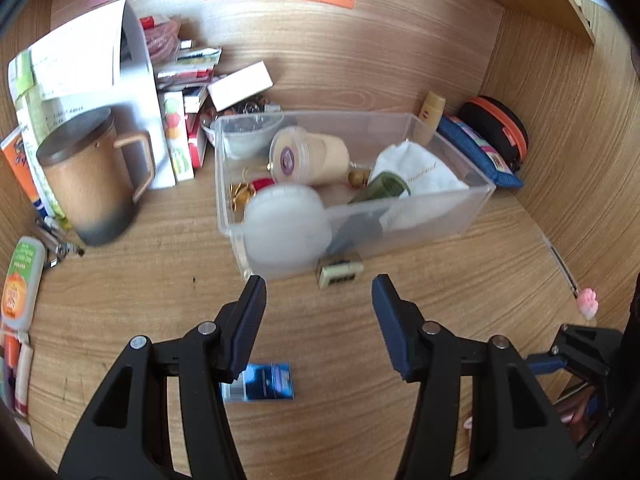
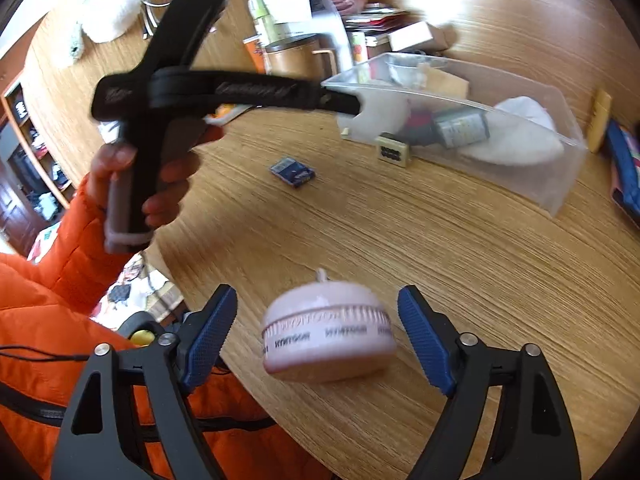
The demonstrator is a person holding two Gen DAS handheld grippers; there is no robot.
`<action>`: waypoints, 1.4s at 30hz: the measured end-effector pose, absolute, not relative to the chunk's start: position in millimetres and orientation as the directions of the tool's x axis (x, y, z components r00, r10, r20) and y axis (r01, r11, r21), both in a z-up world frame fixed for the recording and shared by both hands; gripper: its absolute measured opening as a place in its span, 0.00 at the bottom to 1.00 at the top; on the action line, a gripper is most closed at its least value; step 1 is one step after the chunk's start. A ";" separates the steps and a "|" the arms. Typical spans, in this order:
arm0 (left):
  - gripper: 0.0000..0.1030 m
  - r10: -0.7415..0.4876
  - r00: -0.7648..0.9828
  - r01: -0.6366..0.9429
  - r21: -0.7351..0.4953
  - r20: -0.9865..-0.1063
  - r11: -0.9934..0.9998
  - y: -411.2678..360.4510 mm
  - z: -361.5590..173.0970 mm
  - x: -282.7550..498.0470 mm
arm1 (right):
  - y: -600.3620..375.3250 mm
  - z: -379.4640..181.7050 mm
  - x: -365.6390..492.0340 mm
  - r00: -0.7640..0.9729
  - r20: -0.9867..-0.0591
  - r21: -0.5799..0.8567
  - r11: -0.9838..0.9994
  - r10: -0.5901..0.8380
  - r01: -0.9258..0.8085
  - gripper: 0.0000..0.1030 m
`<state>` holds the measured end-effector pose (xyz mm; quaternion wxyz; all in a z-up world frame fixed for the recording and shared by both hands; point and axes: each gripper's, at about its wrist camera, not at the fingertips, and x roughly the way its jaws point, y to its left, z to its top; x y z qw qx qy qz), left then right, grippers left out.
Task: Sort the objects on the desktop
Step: 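Grasp the blue card packet with left gripper while right gripper holds the pink container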
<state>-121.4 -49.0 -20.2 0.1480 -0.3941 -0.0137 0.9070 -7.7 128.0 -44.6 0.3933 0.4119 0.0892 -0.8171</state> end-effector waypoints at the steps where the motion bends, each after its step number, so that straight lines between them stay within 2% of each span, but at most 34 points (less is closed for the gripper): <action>1: 0.54 0.277 -0.642 -0.256 -0.141 -0.715 -0.956 -49.7 -23.1 -117.9 | 128.8 -46.2 -6.9 -0.355 -0.747 0.173 -0.681 -0.562 0.712 0.65; 2: 0.54 0.275 -0.637 -0.254 -0.142 -0.720 -0.957 -51.1 -26.0 -114.7 | 128.9 -47.9 -6.2 -0.359 -0.752 0.168 -0.687 -0.553 0.707 0.61; 4: 0.57 0.270 -0.630 -0.245 -0.144 -0.728 -0.959 -55.0 -31.4 -107.6 | 129.7 -48.8 -7.8 -0.360 -0.747 0.175 -0.688 -0.559 0.704 0.61; 17: 0.61 0.235 -0.592 -0.221 -0.126 -0.771 -0.967 -68.8 -53.8 -89.9 | 126.8 -35.8 -11.6 -0.379 -0.715 0.187 -0.683 -0.588 0.706 0.60; 20: 0.65 0.227 -0.585 -0.210 -0.126 -0.779 -0.970 -72.6 -59.4 -93.2 | 125.3 -28.7 -19.9 -0.402 -0.708 0.170 -0.693 -0.580 0.701 0.60; 33: 0.65 0.211 -0.565 -0.172 -0.137 -0.798 -0.976 -82.5 -71.0 -106.1 | 126.9 20.6 -71.9 -0.510 -0.648 0.100 -0.728 -0.565 0.678 0.60; 35: 0.65 0.206 -0.568 -0.171 -0.130 -0.797 -0.977 -82.7 -71.2 -107.0 | 128.0 25.1 -83.4 -0.505 -0.644 0.122 -0.729 -0.575 0.674 0.60; 42: 0.52 0.126 -0.596 -0.170 -0.029 -0.793 -0.985 -75.2 -74.8 -106.0 | 123.0 32.4 -122.2 -0.512 -0.642 0.136 -0.741 -0.571 0.657 0.60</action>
